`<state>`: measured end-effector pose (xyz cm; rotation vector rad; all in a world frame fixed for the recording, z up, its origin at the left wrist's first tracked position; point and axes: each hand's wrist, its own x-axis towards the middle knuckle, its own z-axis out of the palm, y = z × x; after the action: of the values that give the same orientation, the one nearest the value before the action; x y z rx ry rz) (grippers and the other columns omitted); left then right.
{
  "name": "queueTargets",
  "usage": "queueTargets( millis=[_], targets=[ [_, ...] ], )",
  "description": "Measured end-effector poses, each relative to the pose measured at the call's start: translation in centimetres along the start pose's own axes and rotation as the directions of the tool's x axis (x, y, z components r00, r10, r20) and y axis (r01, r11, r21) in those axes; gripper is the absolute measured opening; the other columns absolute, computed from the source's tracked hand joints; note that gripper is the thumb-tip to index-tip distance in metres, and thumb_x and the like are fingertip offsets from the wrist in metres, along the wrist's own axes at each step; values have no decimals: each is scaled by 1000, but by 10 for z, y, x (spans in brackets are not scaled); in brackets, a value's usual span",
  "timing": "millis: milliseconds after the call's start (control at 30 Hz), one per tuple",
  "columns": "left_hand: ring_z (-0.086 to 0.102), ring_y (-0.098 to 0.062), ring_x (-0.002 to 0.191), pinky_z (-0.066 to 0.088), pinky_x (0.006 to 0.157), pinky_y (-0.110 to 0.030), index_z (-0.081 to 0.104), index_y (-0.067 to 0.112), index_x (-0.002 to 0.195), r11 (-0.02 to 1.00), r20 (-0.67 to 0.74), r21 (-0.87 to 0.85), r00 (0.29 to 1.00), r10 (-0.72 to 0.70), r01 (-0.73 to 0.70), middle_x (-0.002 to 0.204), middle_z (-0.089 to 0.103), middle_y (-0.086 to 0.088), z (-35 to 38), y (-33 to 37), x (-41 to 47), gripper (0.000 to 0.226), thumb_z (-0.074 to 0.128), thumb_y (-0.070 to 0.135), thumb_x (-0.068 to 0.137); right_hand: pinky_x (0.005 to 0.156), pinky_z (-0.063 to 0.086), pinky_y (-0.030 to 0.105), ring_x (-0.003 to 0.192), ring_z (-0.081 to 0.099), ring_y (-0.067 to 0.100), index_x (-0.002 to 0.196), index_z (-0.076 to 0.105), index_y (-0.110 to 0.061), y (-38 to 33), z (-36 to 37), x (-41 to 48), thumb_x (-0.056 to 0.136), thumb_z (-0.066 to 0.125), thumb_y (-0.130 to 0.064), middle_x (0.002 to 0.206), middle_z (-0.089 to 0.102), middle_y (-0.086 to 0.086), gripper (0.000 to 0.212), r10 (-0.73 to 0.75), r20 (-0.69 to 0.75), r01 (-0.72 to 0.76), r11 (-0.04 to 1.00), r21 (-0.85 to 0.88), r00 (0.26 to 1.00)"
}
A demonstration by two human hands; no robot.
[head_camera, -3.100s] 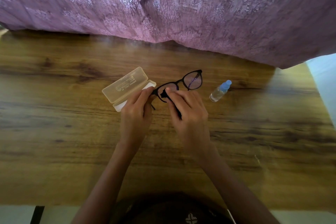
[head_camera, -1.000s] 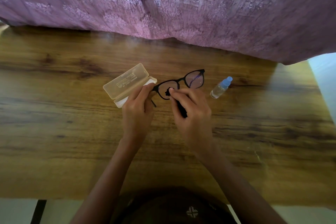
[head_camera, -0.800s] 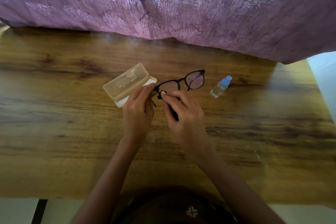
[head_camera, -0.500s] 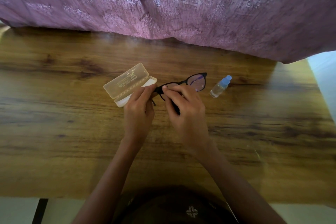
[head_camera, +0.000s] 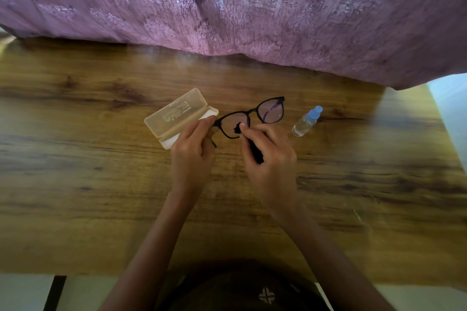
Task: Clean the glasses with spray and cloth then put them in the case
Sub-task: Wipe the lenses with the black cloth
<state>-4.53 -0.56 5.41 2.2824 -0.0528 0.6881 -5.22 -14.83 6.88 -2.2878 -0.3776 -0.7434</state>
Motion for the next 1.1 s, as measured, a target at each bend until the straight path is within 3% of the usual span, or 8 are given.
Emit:
queueTargets(
  millis=[167, 400, 533, 700, 800, 867, 967, 1100],
  targets=[
    [66, -18, 80, 49, 72, -16, 70, -2, 108, 1000, 23, 0, 1000, -3, 3, 93, 70, -11, 0, 0, 0, 26, 59, -11, 86, 77, 49, 19, 84, 63, 16, 104, 73, 1, -9, 3, -4, 87, 73, -2, 93, 69, 9, 18, -29, 49, 29, 1000, -2, 998],
    [63, -11, 84, 44, 78, -3, 70, -2, 107, 1000, 21, 9, 1000, 10, -10, 93, 70, -11, 1, 0, 2, 27, 59, -14, 85, 83, 44, 14, 85, 61, 12, 106, 73, 1, -8, 3, -1, 87, 73, -2, 94, 69, 8, 19, -43, 58, 43, 999, 4, 997],
    [60, -5, 85, 41, 77, 1, 69, -4, 108, 1000, 10, 12, 1000, -7, 7, 96, 71, -12, 1, -1, 3, 29, 56, -16, 84, 76, 52, 23, 84, 63, 17, 104, 73, 2, 2, -1, 4, 88, 72, -3, 93, 68, 10, 17, 1, 23, -1, 1000, 1, 1000],
    [62, -10, 84, 42, 77, -1, 70, -4, 107, 1000, 0, 12, 1000, -22, 22, 96, 71, -12, 0, -1, 3, 26, 54, -8, 87, 75, 52, 23, 82, 63, 18, 103, 73, 3, 2, 0, 5, 87, 73, -2, 91, 68, 10, 17, -26, 27, 26, 1000, -7, 999],
    [65, -15, 82, 45, 74, -9, 70, -3, 107, 999, 2, 19, 1000, -28, 28, 94, 71, -11, 0, -2, 2, 25, 54, -7, 88, 80, 44, 14, 80, 64, 16, 104, 74, 1, -3, 2, 0, 87, 74, -3, 92, 69, 8, 18, -40, 70, 41, 999, -9, 997],
    [63, -10, 83, 43, 75, -3, 70, -3, 107, 999, 6, 25, 1000, -29, 29, 94, 71, -11, -1, -2, 1, 26, 58, -12, 86, 81, 40, 11, 79, 64, 15, 104, 74, 1, -7, 3, -2, 86, 75, -3, 93, 69, 8, 19, -49, 94, 50, 999, -9, 994],
    [58, -1, 88, 40, 78, 1, 70, -3, 106, 1000, -4, 9, 1000, -20, 20, 94, 71, -11, -1, -1, 2, 27, 59, -16, 84, 83, 41, 13, 82, 63, 14, 105, 73, 1, -11, 5, 0, 86, 74, -3, 93, 68, 9, 20, -73, 103, 73, 997, -3, 992],
    [64, -13, 88, 44, 81, -6, 69, -2, 108, 1000, 6, -12, 1000, -7, 8, 97, 70, -10, 0, -1, 1, 29, 55, -14, 86, 80, 50, 21, 84, 64, 18, 106, 73, 2, -15, 9, 6, 88, 71, -2, 93, 68, 10, 18, -94, 88, 93, 995, 21, 992]
  ],
)
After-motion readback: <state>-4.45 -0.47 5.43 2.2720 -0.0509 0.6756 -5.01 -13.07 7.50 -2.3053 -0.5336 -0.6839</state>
